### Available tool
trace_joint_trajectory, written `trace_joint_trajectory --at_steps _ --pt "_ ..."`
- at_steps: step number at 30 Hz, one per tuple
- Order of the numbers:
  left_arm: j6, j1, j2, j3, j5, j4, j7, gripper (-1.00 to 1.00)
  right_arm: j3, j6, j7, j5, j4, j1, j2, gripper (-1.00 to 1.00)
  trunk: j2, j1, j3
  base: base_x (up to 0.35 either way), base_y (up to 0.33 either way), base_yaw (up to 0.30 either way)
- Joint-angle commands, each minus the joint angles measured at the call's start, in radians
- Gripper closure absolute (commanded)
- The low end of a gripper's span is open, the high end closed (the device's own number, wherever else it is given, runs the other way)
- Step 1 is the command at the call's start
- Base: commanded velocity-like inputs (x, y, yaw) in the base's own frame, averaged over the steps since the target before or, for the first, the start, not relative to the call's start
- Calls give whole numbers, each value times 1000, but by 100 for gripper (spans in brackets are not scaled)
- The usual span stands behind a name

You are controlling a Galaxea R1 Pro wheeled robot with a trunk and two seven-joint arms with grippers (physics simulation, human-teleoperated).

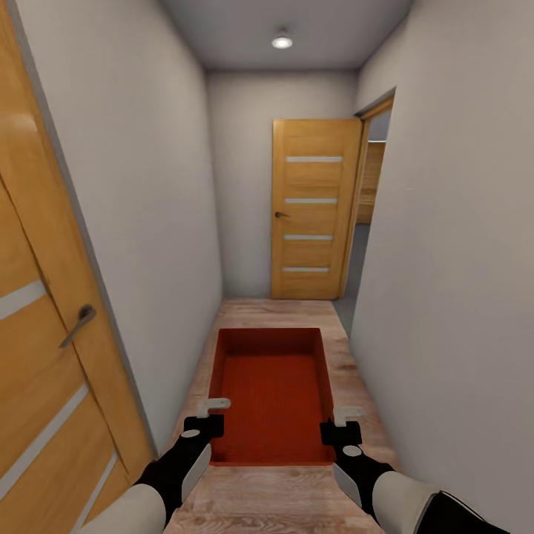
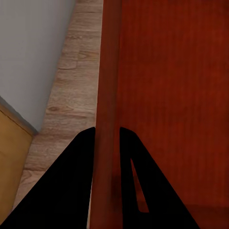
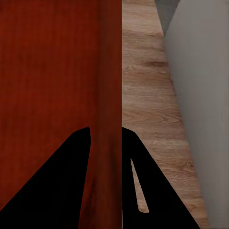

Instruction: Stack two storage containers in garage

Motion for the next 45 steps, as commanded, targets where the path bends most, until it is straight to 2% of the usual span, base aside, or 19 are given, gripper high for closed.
trace_joint_trajectory --at_steps 1,45 --pt "7 0 12 8 8 -1 13 100 -68 -8 -2 -2 -2 -1 -6 100 -2 1 -2 322 0 0" --pt "7 0 12 8 8 -1 13 100 -68 -6 -2 -2 -2 -1 -6 100 -2 1 -2 322 0 0"
